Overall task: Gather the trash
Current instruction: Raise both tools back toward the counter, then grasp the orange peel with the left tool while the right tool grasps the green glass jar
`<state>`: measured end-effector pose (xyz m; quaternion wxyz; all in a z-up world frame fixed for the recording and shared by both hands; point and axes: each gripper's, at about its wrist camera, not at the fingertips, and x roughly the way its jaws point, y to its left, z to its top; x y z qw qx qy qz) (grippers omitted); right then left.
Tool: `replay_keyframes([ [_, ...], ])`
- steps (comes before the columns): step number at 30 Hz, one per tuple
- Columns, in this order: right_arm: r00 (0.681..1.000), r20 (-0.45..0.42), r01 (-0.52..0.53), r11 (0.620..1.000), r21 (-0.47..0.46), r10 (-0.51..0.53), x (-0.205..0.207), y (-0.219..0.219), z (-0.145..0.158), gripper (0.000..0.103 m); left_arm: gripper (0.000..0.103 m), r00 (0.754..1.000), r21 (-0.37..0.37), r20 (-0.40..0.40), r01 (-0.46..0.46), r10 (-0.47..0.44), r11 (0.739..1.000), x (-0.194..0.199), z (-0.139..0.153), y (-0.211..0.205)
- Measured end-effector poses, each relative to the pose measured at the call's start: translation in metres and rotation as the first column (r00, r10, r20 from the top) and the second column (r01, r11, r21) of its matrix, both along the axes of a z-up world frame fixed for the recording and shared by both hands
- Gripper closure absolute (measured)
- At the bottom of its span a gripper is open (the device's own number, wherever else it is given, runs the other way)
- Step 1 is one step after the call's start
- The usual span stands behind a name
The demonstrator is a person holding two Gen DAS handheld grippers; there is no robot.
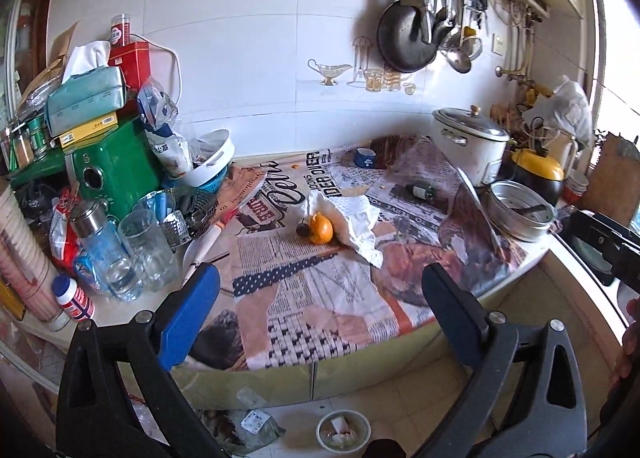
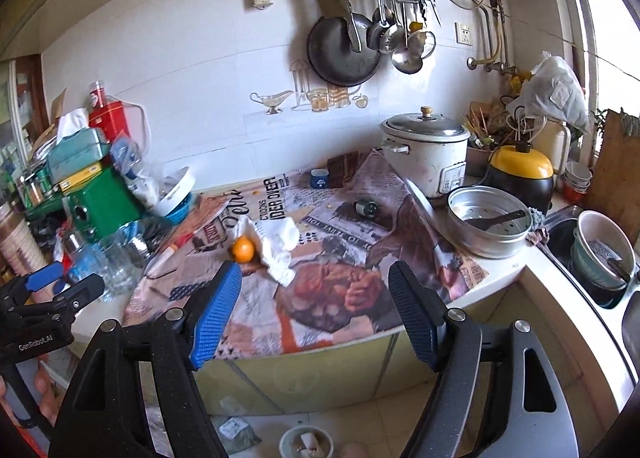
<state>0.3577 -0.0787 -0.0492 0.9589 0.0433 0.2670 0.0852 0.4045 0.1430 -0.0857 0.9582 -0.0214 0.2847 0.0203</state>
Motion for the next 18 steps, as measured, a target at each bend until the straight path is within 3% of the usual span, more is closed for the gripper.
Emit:
replay_keyframes([
  [9, 0.992, -0.104, -0.069, 0.997, -0.038, 0.065, 0.142, -0.048, -0.022, 0.03, 0.002, 0.986, 0.005, -0.111, -0.128, 0.128, 0.992, 0.134, -0.016, -0.021],
  [14, 0.982, -0.167, -0.095, 0.993, -0.07, 0.083, 0.226, -0.072, -0.053, 0.03, 0.002, 0.962, -0.015, -0.182, -0.209, 0.203, 0.978, 0.198, -0.041, -0.027],
  [18, 0.963, -0.242, -0.128, 0.992, -0.021, 0.119, 0.293, -0.08, -0.085, 0.03, 0.002, 0.936, 0.004, -0.257, -0.247, 0.24, 0.969, 0.237, -0.067, -0.03],
])
